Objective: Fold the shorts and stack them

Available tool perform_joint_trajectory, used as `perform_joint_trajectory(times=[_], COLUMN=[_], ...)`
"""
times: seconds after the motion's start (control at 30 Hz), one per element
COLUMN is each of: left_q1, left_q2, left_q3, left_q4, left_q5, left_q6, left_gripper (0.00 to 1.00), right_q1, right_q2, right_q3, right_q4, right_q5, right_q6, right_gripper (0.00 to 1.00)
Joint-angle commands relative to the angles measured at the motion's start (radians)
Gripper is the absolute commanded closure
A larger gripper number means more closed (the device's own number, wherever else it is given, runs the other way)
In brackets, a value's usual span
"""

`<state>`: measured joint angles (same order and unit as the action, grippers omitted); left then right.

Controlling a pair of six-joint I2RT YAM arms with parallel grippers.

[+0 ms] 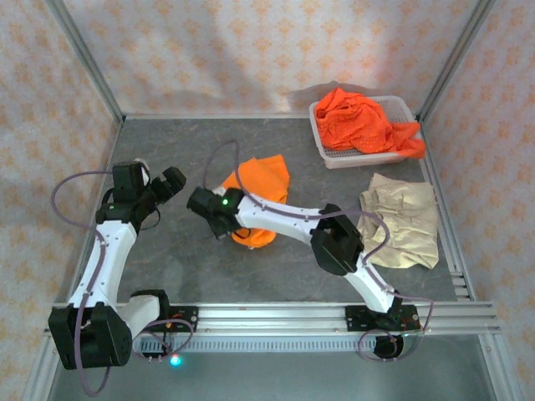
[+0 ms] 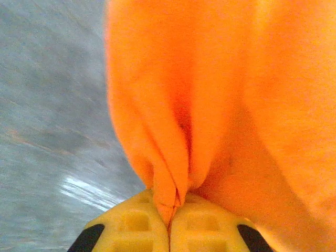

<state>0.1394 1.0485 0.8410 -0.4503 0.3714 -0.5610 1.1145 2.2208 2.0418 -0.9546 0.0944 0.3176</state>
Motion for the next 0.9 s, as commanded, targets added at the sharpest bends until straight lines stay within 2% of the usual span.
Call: perform_joint_trajectory(times=[0.0,0.13,0.23,0.3,0.47,0.6,0.7,0.87], left_q1=[0.01,0.009,0.009,0.008,0.009,0.004,-0.037,-0.205], left_q2=[-0.023,-0.038,-0.049,-0.054,-0.059,-0.061,-0.057,0.013], left_q3=[0.009,0.033,0.055,0.066,0.067,0.044,0.017,0.014], left_q4=[0.03,0.035,0.037,0.042,0.052,0.071,0.096,0.127], left_q5=[0.026,0.03,0.032,0.038,0.067,0.102,0.11,0.057], left_q6=[-0.011,-0.01,-0.005,-0.004,-0.005,-0.017,-0.021,-0.004], left_gripper=[0.0,0.0,0.0,0.0,0.0,0.0,0.0,0.0], right_q1=[0.0,-0.011,-0.036,-0.074,-0.231,-0.378,-0.464,-0.559], right_q2=[-0.079,-0.118,-0.21,-0.312,-0.646,-0.805,-0.857,-0.875], right_q3=[0.234,0.407,0.355,0.222,-0.323,-0.661,-0.827,-0.934], right_q4=[-0.123,-0.207,-0.211,-0.165,0.095,0.192,0.224,0.229], right_q5=[0.039,-0.012,-0.066,-0.099,-0.166,-0.22,-0.185,-0.128], right_q6=[-0.196,-0.309,-0.356,-0.354,-0.311,-0.294,-0.333,-0.379], right_gripper=[1.0,1.0,1.0,1.0,1.0,1.0,1.0,1.0])
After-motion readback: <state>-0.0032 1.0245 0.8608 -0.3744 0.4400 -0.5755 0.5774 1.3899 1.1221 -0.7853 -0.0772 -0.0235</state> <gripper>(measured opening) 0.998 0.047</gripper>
